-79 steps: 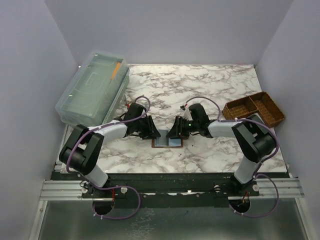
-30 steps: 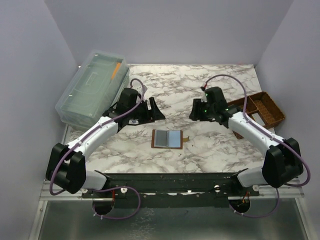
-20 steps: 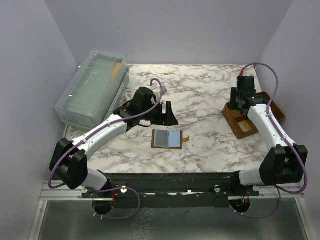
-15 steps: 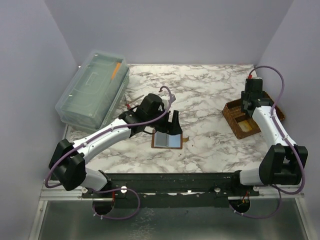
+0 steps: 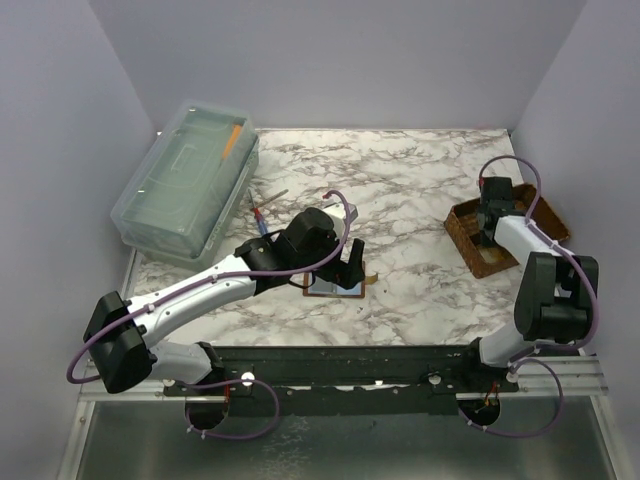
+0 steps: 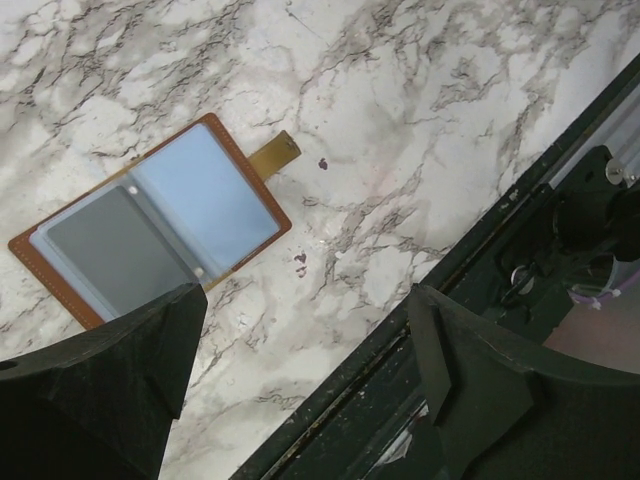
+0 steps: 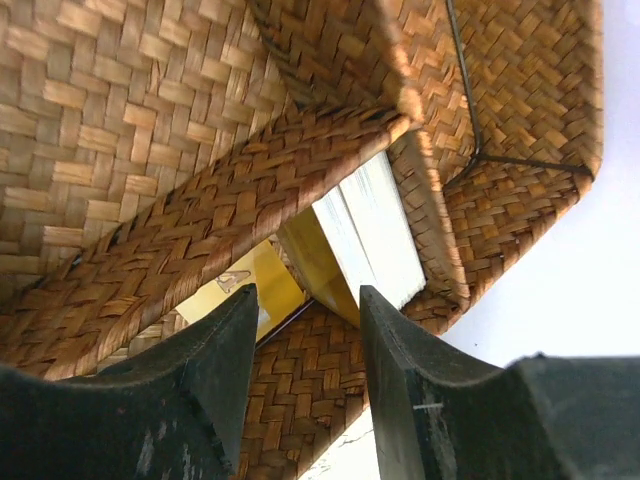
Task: Put the credit cards into the card holder
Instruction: Pick up the credit card from the storage box.
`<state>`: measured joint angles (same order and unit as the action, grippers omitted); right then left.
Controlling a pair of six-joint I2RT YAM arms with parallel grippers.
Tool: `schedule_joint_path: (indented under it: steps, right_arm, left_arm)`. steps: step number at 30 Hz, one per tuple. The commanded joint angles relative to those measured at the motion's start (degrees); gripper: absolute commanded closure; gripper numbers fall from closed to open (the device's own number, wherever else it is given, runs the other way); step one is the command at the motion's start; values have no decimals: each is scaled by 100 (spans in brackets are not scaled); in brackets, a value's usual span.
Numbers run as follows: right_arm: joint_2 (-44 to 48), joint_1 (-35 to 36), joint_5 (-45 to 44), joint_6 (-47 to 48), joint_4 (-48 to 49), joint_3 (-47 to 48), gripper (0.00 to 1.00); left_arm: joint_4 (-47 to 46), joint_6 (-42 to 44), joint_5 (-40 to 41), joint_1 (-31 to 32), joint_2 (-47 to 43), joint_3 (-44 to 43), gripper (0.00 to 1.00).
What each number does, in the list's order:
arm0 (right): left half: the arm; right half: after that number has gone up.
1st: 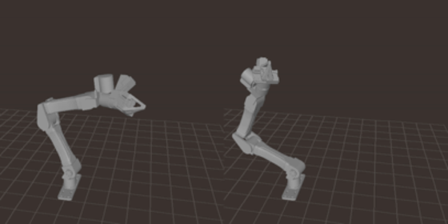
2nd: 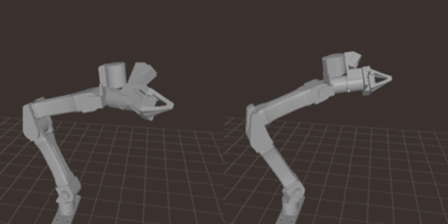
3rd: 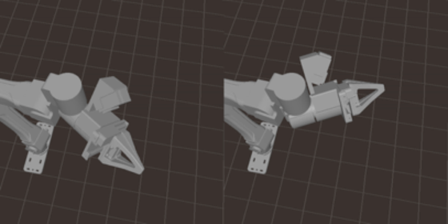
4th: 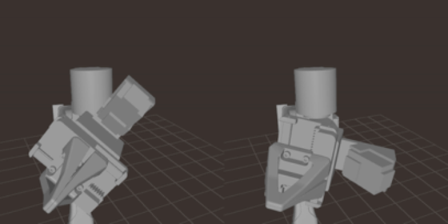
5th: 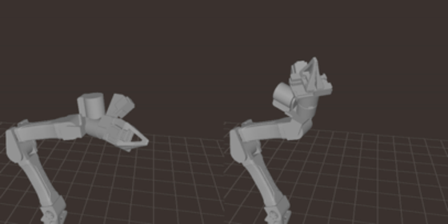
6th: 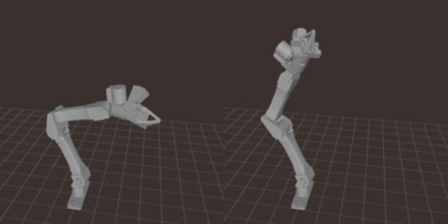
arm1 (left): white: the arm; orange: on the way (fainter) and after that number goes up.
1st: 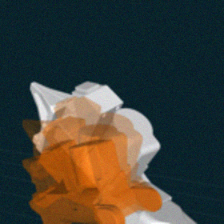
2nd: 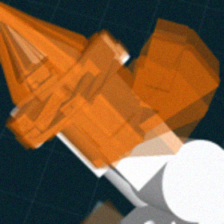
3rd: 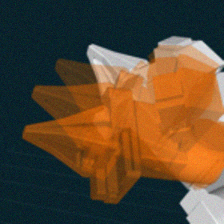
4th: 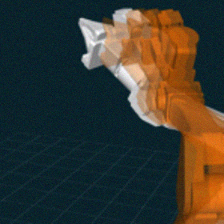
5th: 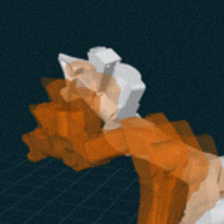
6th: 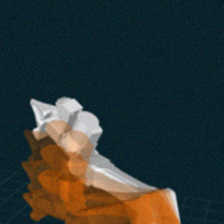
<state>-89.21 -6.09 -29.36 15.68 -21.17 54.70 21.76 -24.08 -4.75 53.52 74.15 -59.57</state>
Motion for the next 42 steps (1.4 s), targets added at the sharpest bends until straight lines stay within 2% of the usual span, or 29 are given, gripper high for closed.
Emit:
schedule_joint_path:
  steps: [1,13,17,21,25,36,42]
  right_arm:
    - [-37,-33,-201,538,942,-371,52]
    - [-370,-36,-867,1235,2406,-881,51]
    - [-453,-42,-898,1256,2528,-865,53]
    - [-455,-50,-940,1279,2562,-850,61]
    - [-344,-50,-937,1262,2513,-821,74]
    - [-163,-50,-929,1208,2336,-779,84]
    - [6,-48,-955,1121,2165,-749,86]
  left_arm:
    - [114,113,429,36,-121,69,10]
    - [128,129,431,45,-26,60,10]
    - [136,148,431,45,-16,60,10]
    - [149,148,431,45,-6,68,10]
    - [149,156,431,55,10,65,10]
    - [147,147,431,54,55,68,10]
    - [148,147,431,54,51,77,10]
